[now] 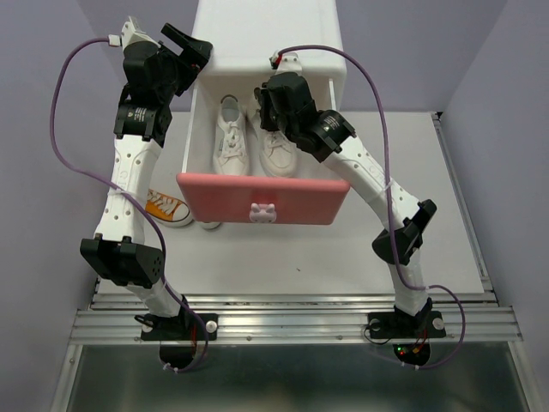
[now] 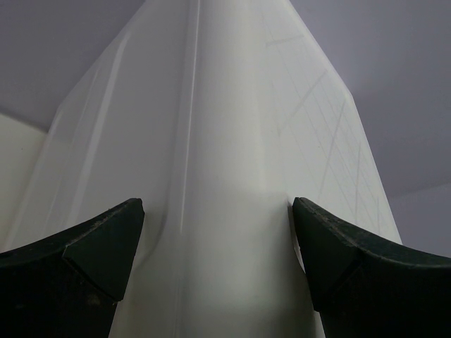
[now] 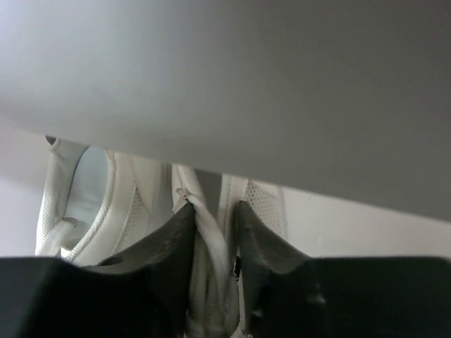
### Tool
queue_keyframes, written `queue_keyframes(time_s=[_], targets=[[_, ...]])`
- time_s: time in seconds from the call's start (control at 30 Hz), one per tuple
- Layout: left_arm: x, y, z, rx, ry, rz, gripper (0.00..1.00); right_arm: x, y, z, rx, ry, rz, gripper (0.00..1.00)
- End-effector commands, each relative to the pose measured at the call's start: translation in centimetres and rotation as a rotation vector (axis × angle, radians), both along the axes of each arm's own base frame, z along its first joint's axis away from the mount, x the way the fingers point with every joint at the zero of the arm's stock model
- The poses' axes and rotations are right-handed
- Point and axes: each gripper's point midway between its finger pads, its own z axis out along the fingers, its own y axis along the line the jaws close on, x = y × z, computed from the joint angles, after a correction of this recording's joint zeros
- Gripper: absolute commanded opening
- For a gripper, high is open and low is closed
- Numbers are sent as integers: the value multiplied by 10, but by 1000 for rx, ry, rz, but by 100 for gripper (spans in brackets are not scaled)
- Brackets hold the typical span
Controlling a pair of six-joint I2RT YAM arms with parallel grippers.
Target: Place and organize the shoes in the shoe cabinet
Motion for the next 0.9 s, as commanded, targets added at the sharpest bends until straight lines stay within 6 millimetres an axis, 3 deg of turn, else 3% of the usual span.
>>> queue_keyframes(time_s=[0.0, 0.07, 0.27, 0.6, 0.87], targets=[[2, 39, -162, 206, 480, 102, 96, 5, -11, 19, 39, -42, -59, 17], [2, 38, -163, 202, 482, 101, 96, 3, -18, 25, 38, -52, -76, 1], [3, 39, -162, 197, 478, 107, 96, -7, -23, 39, 65, -51, -59, 1], [6, 40, -162, 199, 482, 114, 96, -27, -38, 43, -43, -56, -107, 1], [6, 41, -162, 200, 486, 119, 96, -36, -20, 39, 12, -28, -52, 1]])
